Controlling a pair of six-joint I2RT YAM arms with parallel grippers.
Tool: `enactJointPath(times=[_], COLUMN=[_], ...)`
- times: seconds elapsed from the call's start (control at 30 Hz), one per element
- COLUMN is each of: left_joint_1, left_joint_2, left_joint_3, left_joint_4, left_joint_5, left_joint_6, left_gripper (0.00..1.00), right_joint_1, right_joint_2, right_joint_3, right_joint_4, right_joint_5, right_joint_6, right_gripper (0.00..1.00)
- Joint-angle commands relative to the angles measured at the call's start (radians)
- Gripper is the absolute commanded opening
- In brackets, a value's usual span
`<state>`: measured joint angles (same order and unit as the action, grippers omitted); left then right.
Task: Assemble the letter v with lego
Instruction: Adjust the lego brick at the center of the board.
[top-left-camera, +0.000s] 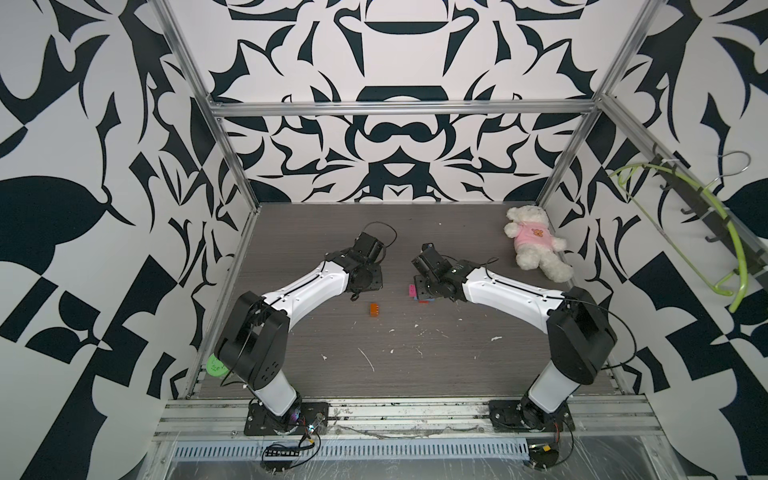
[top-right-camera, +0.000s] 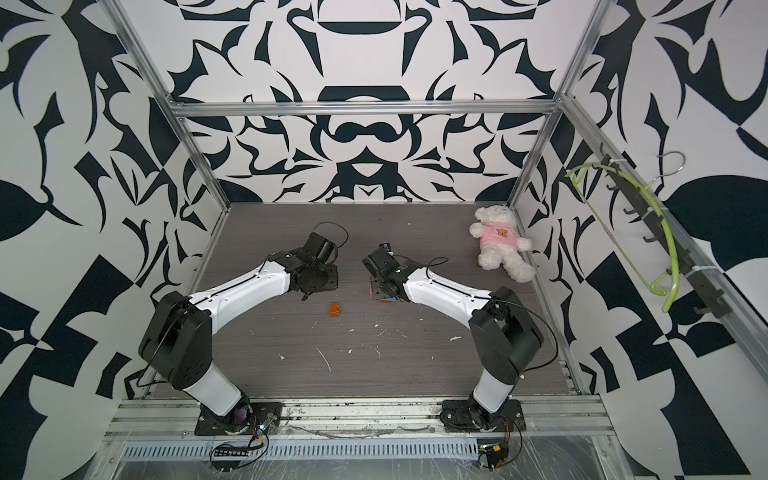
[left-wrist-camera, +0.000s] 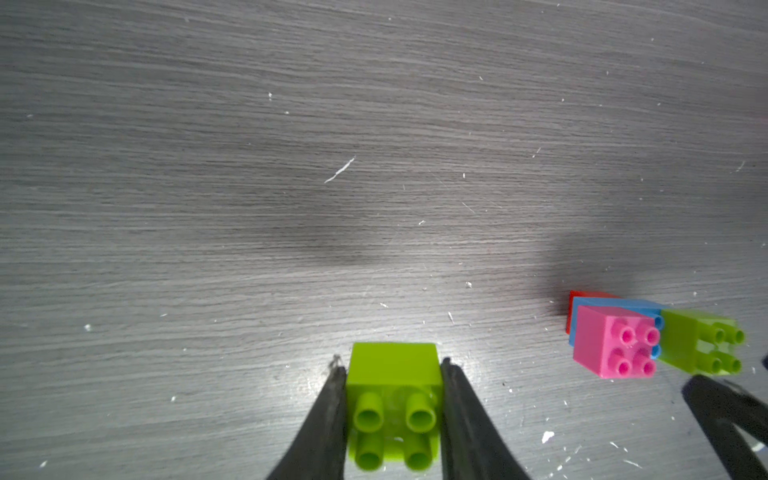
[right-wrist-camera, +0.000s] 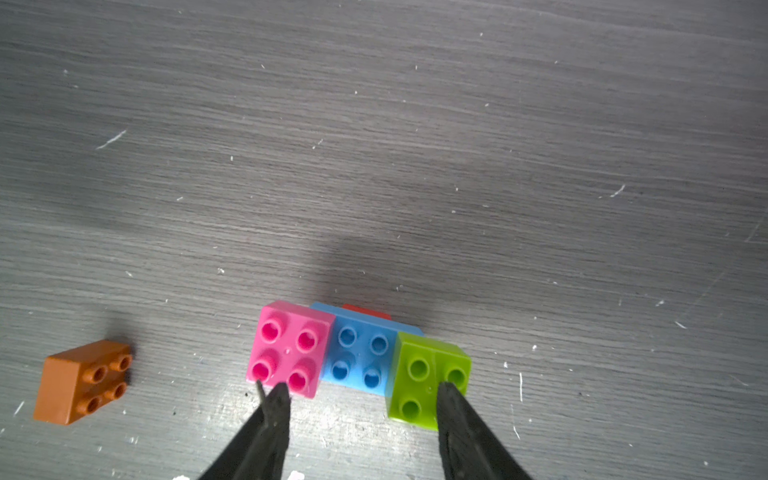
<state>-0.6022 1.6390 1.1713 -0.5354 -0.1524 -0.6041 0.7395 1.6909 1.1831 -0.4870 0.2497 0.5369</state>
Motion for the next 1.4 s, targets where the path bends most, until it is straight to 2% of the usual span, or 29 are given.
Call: enactJointPath(times=[0.0,1.37], left_joint_1=[0.010,0.025], left_joint_2=[-0.031,-0.043], left_joint_3=[-0.019,-0.029], left_joint_4=[0.010,0.000], left_joint_5=[0.019,0.013], left_joint_6=[0.009,0.012], left_gripper=[0.16,0.16], right_joint_1=[0.002,0.009], right_joint_2=[-0.004,0.067], right_joint_3=[0.036,0.044], right_joint_4=[0.019,-0.012], right_joint_5=[0.021,0.067], right_joint_6=[0.019,-0.012], right_gripper=[0.59,0.47])
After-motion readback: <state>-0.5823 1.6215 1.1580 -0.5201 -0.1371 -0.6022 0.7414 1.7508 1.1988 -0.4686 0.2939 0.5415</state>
